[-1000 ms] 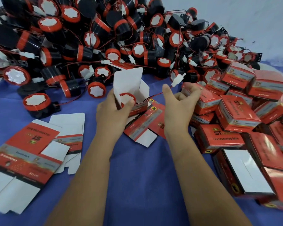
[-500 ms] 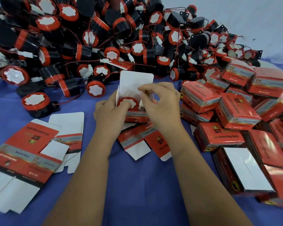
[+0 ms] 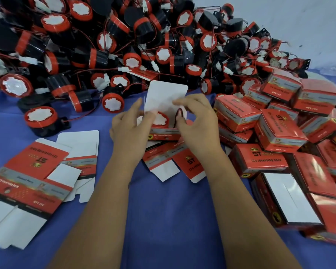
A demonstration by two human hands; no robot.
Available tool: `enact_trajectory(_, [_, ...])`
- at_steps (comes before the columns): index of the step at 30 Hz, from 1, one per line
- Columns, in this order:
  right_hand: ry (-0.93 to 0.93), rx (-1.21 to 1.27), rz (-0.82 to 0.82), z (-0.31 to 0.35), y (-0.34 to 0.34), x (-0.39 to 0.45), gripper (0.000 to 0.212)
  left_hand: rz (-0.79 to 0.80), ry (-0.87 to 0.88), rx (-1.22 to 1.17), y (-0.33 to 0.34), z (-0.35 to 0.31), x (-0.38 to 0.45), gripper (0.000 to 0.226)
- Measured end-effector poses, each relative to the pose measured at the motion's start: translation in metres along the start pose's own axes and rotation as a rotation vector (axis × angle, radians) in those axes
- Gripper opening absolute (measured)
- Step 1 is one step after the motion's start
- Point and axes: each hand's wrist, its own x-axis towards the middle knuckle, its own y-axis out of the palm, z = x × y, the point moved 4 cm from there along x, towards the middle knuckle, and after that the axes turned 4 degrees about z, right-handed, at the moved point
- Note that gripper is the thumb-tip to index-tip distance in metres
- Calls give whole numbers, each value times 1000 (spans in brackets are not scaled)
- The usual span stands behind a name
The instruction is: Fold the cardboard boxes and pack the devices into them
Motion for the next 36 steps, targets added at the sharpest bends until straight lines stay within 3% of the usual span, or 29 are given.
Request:
enact_trajectory(2, [22, 76, 43, 6, 4, -4, 46, -63, -153, -179, 2, -1, -1, 80])
enact_trajectory(4, [29, 105, 90, 7, 11, -9, 42, -69, -248, -247, 4, 2, -1, 94])
enact_trajectory(7, [169, 388, 134, 0, 13, -12, 21, -5, -173, -65, 3, -1, 2, 48])
enact_trajectory(10, [288, 464, 112, -7, 13, -9, 15, 54, -42, 149, 2, 4, 3, 36])
enact_trajectory(14, [252, 355, -69, -10, 9, -8, 55, -150, 113, 209, -4, -1, -2, 26])
enact_trajectory(16, [153, 302, 9, -9, 10, -6, 47, -242, 230, 270, -6, -9, -8, 17])
enact_trajectory(18, [137, 376, 135, -10, 11, -7, 38, -178, 309, 185, -3, -12, -10, 21])
enact_trajectory(21, [209, 634, 252, -14, 11, -13, 42, -20, 202, -119, -6, -8, -7, 37])
enact_trajectory(23, [238, 639, 303, -18, 11, -14, 34, 78, 157, -245, -7, -7, -4, 30])
enact_trajectory(28, [194, 495, 371, -21, 11, -13, 35, 167, 264, 57, -3, -2, -1, 31])
enact_trajectory(36, [133, 306, 252, -20, 10, -10, 34, 181, 383, 110, -4, -2, -2, 39])
